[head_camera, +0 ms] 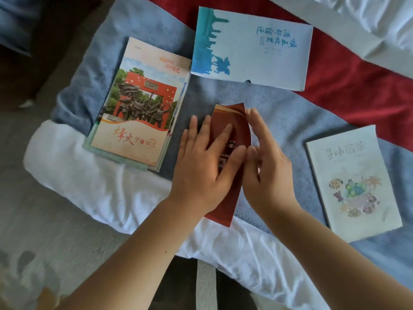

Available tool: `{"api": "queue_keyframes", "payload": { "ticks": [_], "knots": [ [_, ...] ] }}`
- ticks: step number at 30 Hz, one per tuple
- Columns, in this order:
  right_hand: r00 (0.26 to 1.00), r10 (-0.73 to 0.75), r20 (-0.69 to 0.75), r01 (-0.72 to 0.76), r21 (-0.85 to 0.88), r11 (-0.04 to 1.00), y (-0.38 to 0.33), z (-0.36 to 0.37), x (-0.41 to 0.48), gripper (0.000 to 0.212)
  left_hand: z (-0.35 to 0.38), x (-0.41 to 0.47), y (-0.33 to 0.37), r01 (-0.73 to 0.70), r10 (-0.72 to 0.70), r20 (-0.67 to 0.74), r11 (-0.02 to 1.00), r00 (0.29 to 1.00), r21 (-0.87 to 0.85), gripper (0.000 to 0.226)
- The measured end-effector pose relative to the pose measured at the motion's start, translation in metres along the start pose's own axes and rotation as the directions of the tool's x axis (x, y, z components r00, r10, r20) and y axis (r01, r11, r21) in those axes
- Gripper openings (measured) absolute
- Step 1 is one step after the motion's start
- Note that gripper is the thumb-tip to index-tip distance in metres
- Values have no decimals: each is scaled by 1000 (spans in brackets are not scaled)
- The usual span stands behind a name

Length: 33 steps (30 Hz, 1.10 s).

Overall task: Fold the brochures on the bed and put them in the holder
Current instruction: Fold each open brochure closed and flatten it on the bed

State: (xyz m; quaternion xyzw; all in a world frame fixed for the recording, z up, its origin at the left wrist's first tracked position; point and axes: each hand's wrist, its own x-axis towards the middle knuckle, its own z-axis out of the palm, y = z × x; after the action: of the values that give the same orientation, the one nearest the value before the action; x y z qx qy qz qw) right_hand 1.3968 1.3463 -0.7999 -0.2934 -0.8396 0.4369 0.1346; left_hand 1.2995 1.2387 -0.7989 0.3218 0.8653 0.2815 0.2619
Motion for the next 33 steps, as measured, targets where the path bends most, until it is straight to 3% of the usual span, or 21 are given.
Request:
{"api": "queue_keyframes", "payload": {
  "ticks": [4, 6, 8, 11, 14, 18, 25, 30, 33],
  "knots": [
    [994, -104, 17, 97, 235, 967, -15, 15, 7, 66, -35, 0, -1, 26, -20, 50, 991, 999, -128, 75],
    [990, -140, 34, 128, 239, 962, -22, 24, 12, 68, -51, 2, -5, -6, 13, 23, 958, 1000, -288, 51],
    [990, -135, 40, 126, 173, 977, -27, 37, 18, 64, -68, 3, -15, -28, -5, -99, 944, 995, -328, 29],
    [985, -154, 74, 149, 67, 987, -36, 56, 28, 63, -91, 11, -38, -40, -19, -292, 980, 956, -196, 28],
    [956, -200, 217, 215, -50, 975, -45, 78, 43, 55, -112, 27, -64, 32, -39, -255, 999, 966, -32, 50],
    [893, -82, 442, 225, -281, 933, -53, 104, 54, 56, -132, 48, -91, 60, -34, -223, 992, 974, 110, 65],
    [920, -77, 385, 272, -481, 833, -60, 123, 64, 59, -129, 51, -104, 26, 44, -221, 952, 974, 304, 66],
    [911, -44, 410, 273, -520, 810, -63, 123, 67, 61, -117, 20, -109, 94, -44, -136, 920, 990, 381, 65],
    [897, -50, 439, 288, -496, 819, -65, 120, 72, 65, -110, 6, -110, 171, -139, -109, 903, 984, 393, 78]
  ]
}}
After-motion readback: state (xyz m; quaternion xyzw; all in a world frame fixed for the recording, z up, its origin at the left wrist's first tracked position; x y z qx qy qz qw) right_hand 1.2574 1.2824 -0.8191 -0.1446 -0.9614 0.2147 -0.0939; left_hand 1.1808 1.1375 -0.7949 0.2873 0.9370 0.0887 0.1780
